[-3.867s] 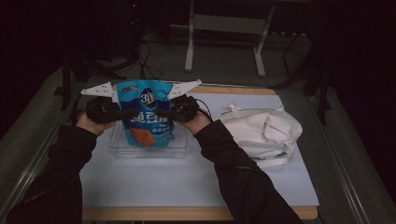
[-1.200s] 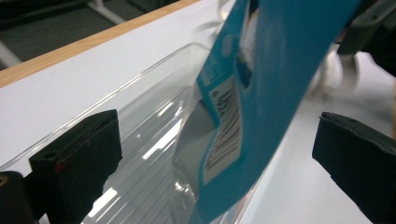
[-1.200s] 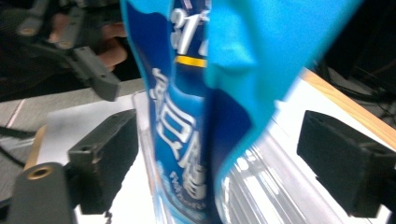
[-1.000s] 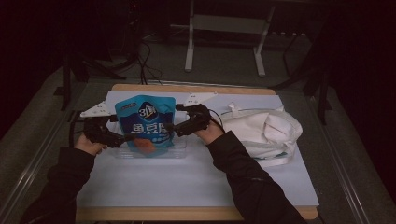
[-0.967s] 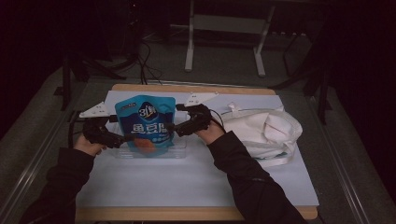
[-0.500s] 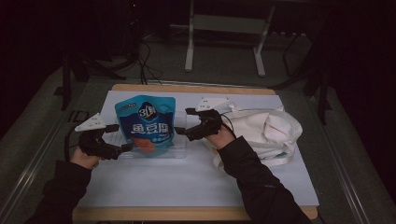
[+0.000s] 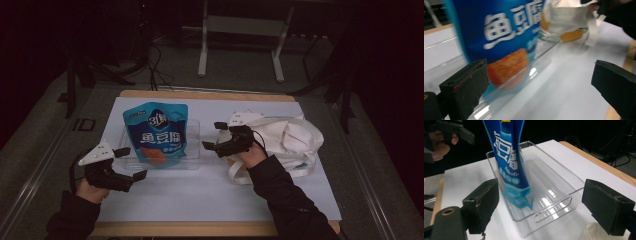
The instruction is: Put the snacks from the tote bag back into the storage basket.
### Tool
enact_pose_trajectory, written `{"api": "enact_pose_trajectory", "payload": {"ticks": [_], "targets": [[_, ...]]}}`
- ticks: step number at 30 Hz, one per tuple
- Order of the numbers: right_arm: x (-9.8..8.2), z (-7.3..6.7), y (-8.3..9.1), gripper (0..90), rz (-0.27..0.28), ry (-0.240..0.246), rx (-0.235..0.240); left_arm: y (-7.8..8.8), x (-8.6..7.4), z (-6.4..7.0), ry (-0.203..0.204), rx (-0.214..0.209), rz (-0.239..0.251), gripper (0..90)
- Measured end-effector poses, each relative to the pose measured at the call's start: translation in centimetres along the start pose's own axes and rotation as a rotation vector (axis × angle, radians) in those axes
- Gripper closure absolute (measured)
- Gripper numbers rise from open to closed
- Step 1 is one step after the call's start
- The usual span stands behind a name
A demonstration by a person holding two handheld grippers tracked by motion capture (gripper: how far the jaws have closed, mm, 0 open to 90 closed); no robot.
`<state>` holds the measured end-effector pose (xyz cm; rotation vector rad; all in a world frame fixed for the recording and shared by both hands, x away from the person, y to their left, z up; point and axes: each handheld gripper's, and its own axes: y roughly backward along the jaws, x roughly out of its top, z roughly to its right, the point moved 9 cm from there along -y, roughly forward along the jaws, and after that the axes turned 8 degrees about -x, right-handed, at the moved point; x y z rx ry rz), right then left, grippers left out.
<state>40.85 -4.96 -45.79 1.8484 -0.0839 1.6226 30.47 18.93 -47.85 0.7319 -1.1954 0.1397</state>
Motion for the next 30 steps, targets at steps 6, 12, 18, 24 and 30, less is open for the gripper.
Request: {"api": "enact_pose_trajectory", "payload": {"ticks": [6,12,18,24,30], "targets": [[-0.8,-0.1,1.5,14.1,-0.002,0.022,-0.017,-1.1,0.7,2.8,-0.053,-0.055,-0.008,1.4],[-1.6,-0.2,3.7,14.1,0.011,0.017,-0.031,-3.0,1.4,5.3,-0.101,-0.117,-0.030,1.4],[-2.5,0.2,5.6,14.1,0.027,0.004,-0.054,-5.0,1.7,7.0,-0.135,-0.183,-0.061,1.4],[-3.5,0.5,7.4,14.1,0.038,-0.011,-0.079,-6.5,2.0,8.1,-0.146,-0.230,-0.064,1.4],[-4.4,0.7,9.0,14.6,0.052,-0.025,-0.116,-7.9,2.5,9.4,-0.164,-0.289,-0.071,1.4]]}}
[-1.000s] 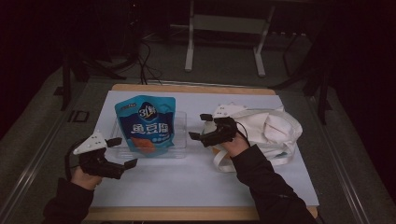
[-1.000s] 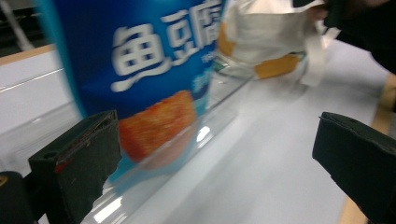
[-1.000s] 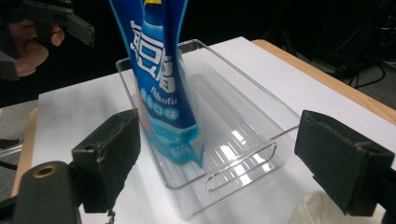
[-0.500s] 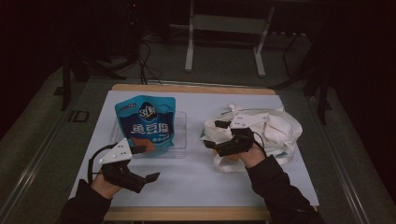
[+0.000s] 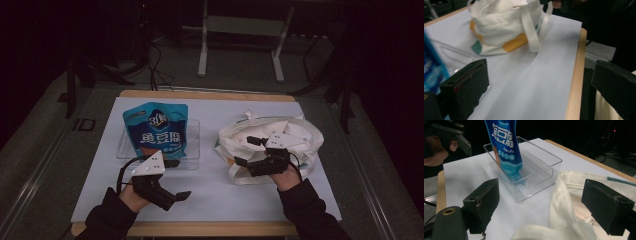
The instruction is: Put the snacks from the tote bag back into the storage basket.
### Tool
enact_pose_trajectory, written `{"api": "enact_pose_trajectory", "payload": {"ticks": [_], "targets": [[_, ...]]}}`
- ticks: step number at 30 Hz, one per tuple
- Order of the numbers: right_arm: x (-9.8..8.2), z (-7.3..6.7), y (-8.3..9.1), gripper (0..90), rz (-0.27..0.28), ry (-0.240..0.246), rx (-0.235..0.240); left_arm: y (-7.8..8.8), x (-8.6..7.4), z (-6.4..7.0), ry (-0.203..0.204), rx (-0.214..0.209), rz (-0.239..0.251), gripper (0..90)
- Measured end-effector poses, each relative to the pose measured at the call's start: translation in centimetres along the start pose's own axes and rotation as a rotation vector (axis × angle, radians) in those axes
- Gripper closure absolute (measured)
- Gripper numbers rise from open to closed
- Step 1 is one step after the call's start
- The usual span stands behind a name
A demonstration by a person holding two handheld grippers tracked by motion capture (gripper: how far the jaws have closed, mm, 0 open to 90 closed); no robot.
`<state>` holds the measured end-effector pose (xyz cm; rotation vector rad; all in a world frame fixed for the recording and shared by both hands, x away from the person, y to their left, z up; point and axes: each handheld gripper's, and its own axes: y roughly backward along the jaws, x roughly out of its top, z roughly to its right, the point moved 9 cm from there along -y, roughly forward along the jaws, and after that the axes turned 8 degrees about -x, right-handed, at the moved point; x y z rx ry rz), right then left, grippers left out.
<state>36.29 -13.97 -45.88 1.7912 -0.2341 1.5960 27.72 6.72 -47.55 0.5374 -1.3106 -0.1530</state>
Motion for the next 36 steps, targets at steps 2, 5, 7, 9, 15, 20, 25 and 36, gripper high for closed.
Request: {"api": "enact_pose_trajectory", "payload": {"ticks": [2,5,7,9,15,20,25,36], "targets": [[-0.2,0.0,0.5,14.6,0.003,-0.002,-0.007,-0.6,0.1,0.2,-0.010,-0.023,-0.014,1.4],[-0.4,0.1,0.9,14.5,0.009,0.001,-0.028,-1.3,0.2,0.4,-0.017,-0.039,-0.021,1.4],[-0.9,0.2,1.5,14.6,0.011,0.002,-0.046,-2.3,0.3,0.4,-0.024,-0.047,-0.027,1.4],[-1.2,0.2,1.9,14.6,0.005,0.004,-0.060,-2.9,0.3,0.4,-0.026,-0.057,-0.032,1.4],[-2.0,0.3,3.0,14.8,-0.003,0.040,-0.088,-4.5,0.0,0.7,-0.055,-0.116,-0.050,1.4],[-3.0,0.7,3.8,14.8,-0.010,0.053,-0.124,-5.2,-0.4,0.4,-0.061,-0.113,-0.055,1.4],[-3.4,0.7,4.9,14.8,0.010,0.046,-0.137,-5.8,-1.0,0.3,-0.069,-0.111,-0.057,1.4],[-4.5,0.0,5.7,14.2,0.011,0.068,-0.145,-6.4,-2.1,0.6,-0.092,-0.100,-0.077,1.4]]}}
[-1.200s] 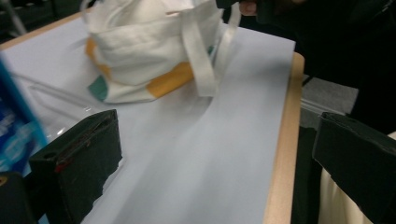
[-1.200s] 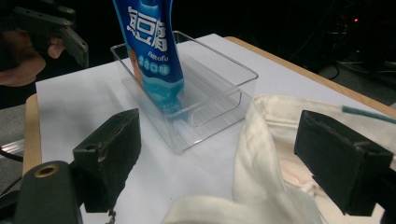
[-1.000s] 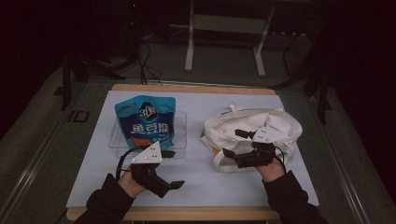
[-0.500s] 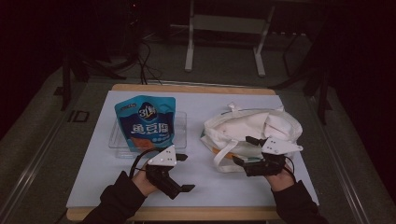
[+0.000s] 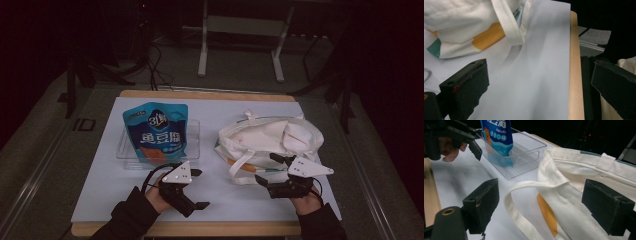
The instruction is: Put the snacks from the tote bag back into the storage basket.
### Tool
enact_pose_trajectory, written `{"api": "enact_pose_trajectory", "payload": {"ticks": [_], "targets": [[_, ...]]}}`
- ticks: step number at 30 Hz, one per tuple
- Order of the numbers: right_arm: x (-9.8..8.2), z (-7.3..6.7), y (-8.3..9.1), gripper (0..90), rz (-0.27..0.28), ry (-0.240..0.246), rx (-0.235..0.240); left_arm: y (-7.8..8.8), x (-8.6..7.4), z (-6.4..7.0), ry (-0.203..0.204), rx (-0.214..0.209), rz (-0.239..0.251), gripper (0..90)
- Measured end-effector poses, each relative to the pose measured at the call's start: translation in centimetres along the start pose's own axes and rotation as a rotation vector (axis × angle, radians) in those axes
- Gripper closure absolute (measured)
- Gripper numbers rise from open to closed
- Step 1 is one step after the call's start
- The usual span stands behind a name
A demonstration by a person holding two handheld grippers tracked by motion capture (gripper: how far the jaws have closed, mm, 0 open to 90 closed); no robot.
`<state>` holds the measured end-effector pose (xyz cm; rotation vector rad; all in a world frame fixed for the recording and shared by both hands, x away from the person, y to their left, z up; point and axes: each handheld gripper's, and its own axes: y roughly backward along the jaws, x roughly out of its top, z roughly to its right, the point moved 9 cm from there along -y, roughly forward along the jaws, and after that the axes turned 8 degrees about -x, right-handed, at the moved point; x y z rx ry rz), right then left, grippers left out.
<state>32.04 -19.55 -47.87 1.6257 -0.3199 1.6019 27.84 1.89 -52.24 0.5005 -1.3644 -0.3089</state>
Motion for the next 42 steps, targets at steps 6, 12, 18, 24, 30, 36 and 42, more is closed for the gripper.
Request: {"api": "enact_pose_trajectory", "payload": {"ticks": [6,12,18,24,30,36,42], "targets": [[0.1,-0.2,-0.2,13.9,0.016,0.003,0.000,0.0,-0.1,0.1,0.007,-0.002,0.009,1.4],[0.3,0.2,0.2,14.0,0.031,-0.001,-0.021,0.0,-0.3,0.1,0.004,0.004,0.004,1.4],[0.3,0.5,0.2,14.0,0.034,-0.010,-0.027,0.4,-0.3,-0.1,0.006,0.026,0.021,1.4],[0.2,0.7,0.2,14.1,0.043,-0.016,-0.030,0.5,-0.4,-0.2,0.009,0.034,0.030,1.5],[0.0,1.0,0.1,14.0,0.041,-0.017,-0.037,0.5,-0.4,-0.1,-0.006,0.038,0.031,1.5],[0.0,1.0,0.1,14.0,0.043,-0.023,-0.038,0.7,-0.3,-0.2,-0.003,0.043,0.044,1.5],[0.0,1.1,0.0,14.0,0.051,-0.039,-0.035,0.8,-0.2,-0.2,-0.002,0.041,0.052,1.5]]}}
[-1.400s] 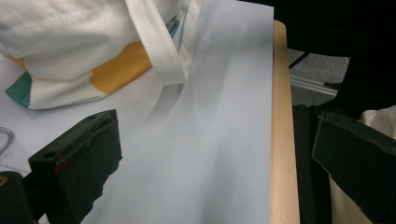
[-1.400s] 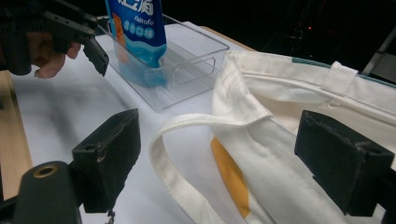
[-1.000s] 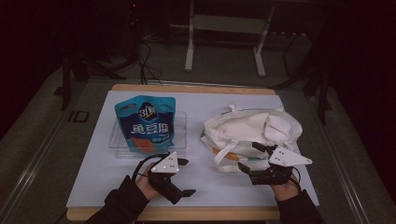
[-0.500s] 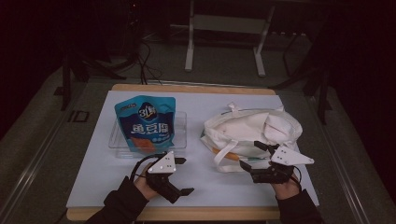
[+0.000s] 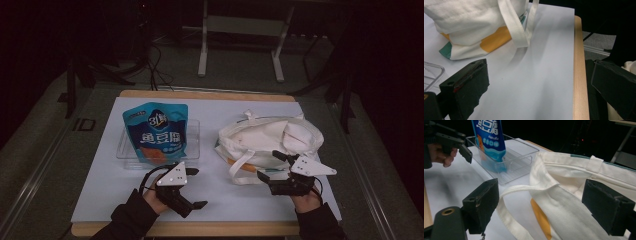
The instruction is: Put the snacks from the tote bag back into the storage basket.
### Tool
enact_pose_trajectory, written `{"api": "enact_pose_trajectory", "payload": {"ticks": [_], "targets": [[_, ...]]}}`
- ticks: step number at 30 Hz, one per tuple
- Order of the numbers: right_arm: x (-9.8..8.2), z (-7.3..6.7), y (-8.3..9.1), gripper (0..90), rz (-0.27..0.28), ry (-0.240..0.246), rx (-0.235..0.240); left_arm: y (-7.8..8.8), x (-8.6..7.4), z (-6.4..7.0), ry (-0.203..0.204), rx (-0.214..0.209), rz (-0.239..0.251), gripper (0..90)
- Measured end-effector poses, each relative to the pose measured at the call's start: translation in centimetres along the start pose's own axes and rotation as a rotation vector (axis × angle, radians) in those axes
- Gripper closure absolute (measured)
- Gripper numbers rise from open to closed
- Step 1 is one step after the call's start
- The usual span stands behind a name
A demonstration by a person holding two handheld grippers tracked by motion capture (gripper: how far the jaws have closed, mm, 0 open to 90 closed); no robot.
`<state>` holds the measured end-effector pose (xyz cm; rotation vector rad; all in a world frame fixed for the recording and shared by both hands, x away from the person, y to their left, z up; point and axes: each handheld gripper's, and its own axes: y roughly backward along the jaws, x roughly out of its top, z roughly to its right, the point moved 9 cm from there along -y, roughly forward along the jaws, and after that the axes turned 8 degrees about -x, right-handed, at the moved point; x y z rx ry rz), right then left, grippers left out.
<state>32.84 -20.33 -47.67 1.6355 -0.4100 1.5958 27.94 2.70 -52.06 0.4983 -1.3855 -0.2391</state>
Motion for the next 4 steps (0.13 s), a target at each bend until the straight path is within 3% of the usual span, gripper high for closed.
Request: {"api": "enact_pose_trajectory", "payload": {"ticks": [4], "targets": [[0.05,0.01,0.11,14.0,0.005,0.009,-0.001,-0.08,-0.04,-0.03,0.004,0.001,0.001,1.5]]}}
